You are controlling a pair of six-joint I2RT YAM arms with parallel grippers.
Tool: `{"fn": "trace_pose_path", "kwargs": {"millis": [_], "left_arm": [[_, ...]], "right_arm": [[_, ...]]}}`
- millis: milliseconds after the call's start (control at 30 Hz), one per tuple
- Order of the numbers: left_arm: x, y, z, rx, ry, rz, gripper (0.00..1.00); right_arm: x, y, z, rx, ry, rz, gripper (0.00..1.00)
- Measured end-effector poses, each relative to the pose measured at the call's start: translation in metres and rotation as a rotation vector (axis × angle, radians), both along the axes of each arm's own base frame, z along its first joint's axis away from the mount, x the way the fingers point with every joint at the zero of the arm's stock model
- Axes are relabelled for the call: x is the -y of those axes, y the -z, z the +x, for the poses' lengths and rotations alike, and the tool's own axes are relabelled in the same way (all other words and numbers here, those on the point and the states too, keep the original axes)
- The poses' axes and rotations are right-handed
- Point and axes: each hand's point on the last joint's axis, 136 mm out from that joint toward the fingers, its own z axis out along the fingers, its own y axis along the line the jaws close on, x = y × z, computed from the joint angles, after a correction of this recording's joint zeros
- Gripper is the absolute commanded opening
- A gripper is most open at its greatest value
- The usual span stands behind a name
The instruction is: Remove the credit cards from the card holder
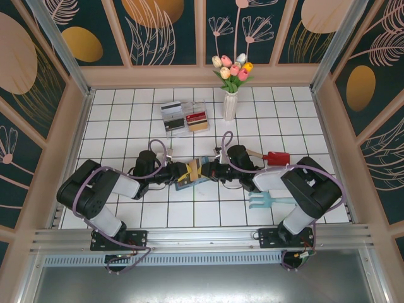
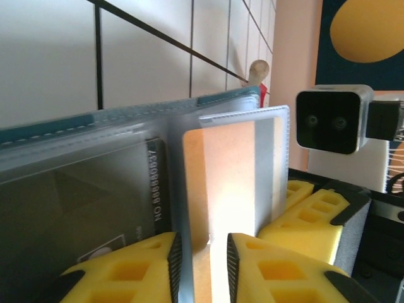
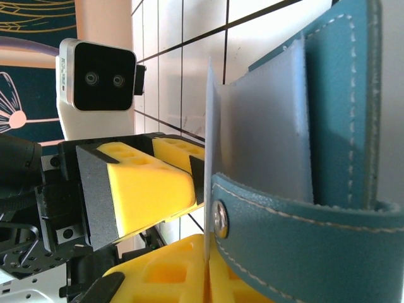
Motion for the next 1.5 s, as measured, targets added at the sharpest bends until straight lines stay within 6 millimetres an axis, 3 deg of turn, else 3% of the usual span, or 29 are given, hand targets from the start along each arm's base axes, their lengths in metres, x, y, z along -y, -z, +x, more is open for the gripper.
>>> {"fn": "trace_pose_path", "kwargs": {"millis": [200, 333, 567, 767, 1100, 1367, 1500], "left_arm": [[0.002, -0.001, 0.0, 0.002, 0.009, -0.014, 0.22], [0.002, -0.002, -0.001, 0.001, 0.013, -0.019, 0.12], [0.004, -0.007, 0.001, 0.029, 0.02, -0.033, 0.0], [0.004, 0.0, 0.0, 0.018, 0.023, -0.02, 0.0], [0.0, 0.025, -0.002, -0.028, 0.014, 0.034, 0.0], [-0.002, 0.033, 0.0, -0.033, 0.01, 0.081, 0.01], [-0.002, 0.036, 0.0, -0.033, 0.012, 0.094, 0.01]], "right_arm": [[-0.002, -0.001, 0.001, -0.008, 0.0, 0.016, 0.1], [-0.002, -0.001, 0.0, -0.009, -0.005, 0.019, 0.12], [0.002, 0.007, 0.0, -0.035, 0.008, -0.013, 0.3], [0.012, 0.023, -0.002, -0.05, 0.024, -0.094, 0.39], [0.026, 0.026, 0.011, -0.019, 0.094, -0.248, 0.29], [0.0, 0.008, 0.028, 0.073, 0.091, -0.359, 0.2], [-0.005, 0.025, 0.027, 0.057, 0.068, -0.417, 0.19]]}}
